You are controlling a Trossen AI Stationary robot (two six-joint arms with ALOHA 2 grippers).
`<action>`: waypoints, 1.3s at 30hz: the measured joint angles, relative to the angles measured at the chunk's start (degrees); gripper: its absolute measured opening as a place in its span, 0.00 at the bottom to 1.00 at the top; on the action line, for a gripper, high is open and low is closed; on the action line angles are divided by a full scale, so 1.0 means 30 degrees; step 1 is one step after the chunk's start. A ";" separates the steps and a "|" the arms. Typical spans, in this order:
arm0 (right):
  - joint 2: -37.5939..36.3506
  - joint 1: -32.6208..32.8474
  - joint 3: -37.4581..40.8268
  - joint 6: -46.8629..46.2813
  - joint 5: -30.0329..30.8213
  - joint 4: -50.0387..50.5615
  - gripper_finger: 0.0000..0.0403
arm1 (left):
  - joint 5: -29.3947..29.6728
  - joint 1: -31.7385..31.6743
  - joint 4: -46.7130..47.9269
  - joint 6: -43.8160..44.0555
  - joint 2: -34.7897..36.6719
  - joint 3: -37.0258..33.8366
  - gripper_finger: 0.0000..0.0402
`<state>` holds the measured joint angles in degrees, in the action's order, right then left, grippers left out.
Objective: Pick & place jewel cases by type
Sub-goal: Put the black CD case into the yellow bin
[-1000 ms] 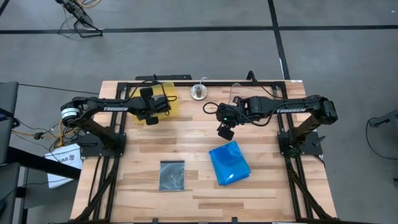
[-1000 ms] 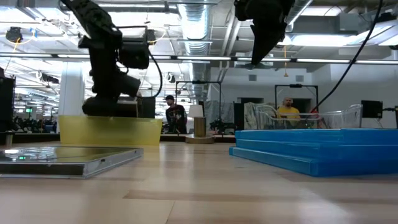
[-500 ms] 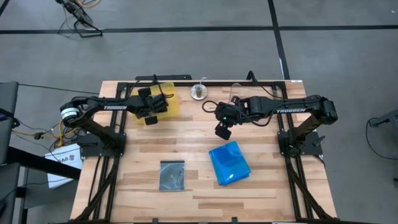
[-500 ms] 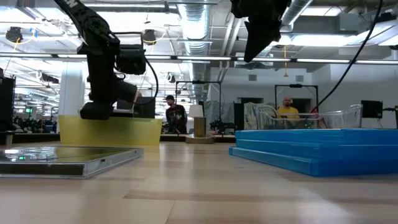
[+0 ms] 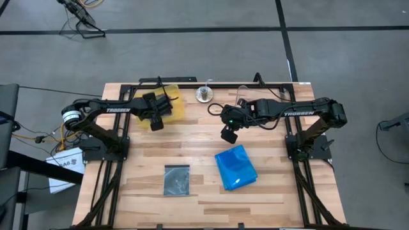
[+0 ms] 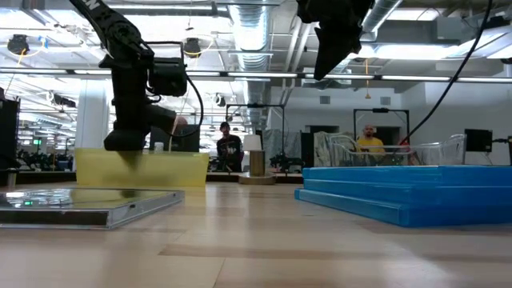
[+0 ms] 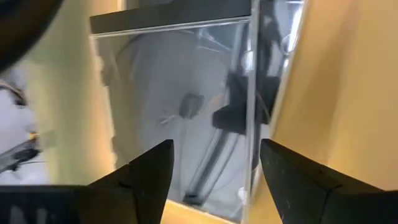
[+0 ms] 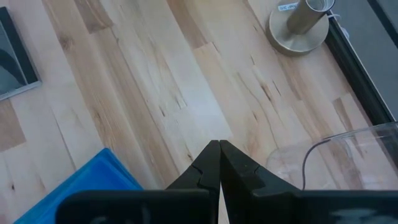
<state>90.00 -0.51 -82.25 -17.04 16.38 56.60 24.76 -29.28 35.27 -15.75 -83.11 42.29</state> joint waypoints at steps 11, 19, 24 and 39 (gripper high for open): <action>0.0000 0.0000 -0.0004 0.0015 -0.0003 -0.0014 0.00 | -0.4633 0.0007 0.1039 0.3342 0.1046 0.2542 0.60; 0.0007 0.0000 0.0003 0.0015 0.0000 -0.0029 0.00 | -0.7482 0.0007 0.0946 0.7181 0.4142 0.5284 0.60; 0.0007 0.0040 0.0000 -0.0203 -0.0076 -0.0038 0.00 | -1.1118 0.0014 0.0574 1.1942 0.6544 0.5964 0.60; 0.0007 0.1570 -0.0004 -0.0539 -0.3191 -0.1566 0.00 | -1.5088 0.4839 0.0523 2.0861 1.0161 0.5855 0.60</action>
<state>90.02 4.20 -82.26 -18.65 6.81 51.90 -20.51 -14.76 36.84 46.84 -52.63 59.86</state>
